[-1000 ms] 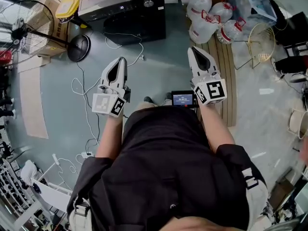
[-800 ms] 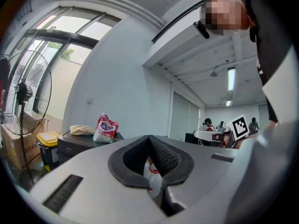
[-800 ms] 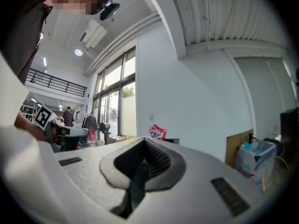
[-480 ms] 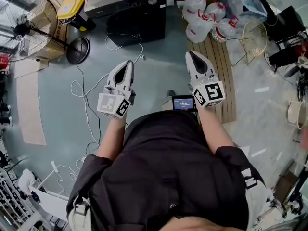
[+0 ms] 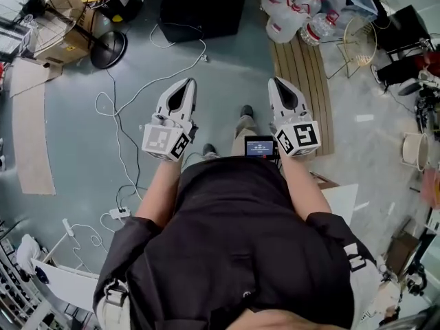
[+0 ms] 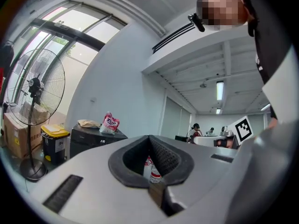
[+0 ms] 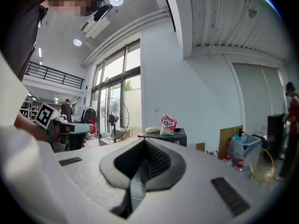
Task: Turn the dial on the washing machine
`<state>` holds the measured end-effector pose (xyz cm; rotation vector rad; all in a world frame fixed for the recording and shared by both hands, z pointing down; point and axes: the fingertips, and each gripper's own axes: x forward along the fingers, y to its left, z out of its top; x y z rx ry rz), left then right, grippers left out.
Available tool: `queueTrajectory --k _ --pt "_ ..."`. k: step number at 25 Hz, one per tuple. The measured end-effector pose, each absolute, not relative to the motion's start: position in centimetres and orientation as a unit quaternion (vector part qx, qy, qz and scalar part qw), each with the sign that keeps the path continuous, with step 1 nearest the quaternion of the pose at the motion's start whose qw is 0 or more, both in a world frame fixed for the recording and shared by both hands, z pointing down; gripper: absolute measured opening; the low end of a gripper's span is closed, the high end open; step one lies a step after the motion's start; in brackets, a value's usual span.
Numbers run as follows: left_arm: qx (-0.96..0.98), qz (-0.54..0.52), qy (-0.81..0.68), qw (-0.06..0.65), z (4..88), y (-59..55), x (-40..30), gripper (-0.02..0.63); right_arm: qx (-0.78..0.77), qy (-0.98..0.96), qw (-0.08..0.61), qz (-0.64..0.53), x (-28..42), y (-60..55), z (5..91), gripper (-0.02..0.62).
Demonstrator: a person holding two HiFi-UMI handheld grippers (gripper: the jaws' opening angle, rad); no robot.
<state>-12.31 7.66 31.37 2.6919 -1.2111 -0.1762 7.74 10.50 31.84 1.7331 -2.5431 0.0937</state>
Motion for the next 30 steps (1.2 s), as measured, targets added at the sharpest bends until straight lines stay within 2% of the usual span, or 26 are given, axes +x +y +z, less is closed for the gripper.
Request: queueTrajectory --k 7,14,19,23,30 --pt "0.898 -0.054 -0.424 0.104 33.1 13.2 -12.9 -0.006 0.554 -0.831 0.037 0.030 7.6 15.7 32.6 0.003" --pt "0.892 -0.051 -0.440 0.095 30.4 16.5 -11.3 -0.005 0.516 -0.856 0.012 0.017 8.7 16.6 30.1 0.003" --pt "0.897 -0.032 -0.430 0.097 31.6 19.4 -7.7 -0.006 0.514 -0.858 -0.006 0.014 12.0 19.9 29.9 0.003" --pt "0.899 -0.041 -0.426 0.096 31.6 22.0 -3.6 -0.006 0.506 -0.862 0.023 -0.005 15.3 22.9 31.4 0.003" --pt "0.906 -0.029 -0.413 0.089 32.2 24.2 -1.5 -0.006 0.497 -0.867 0.019 0.019 15.8 24.8 33.0 0.003"
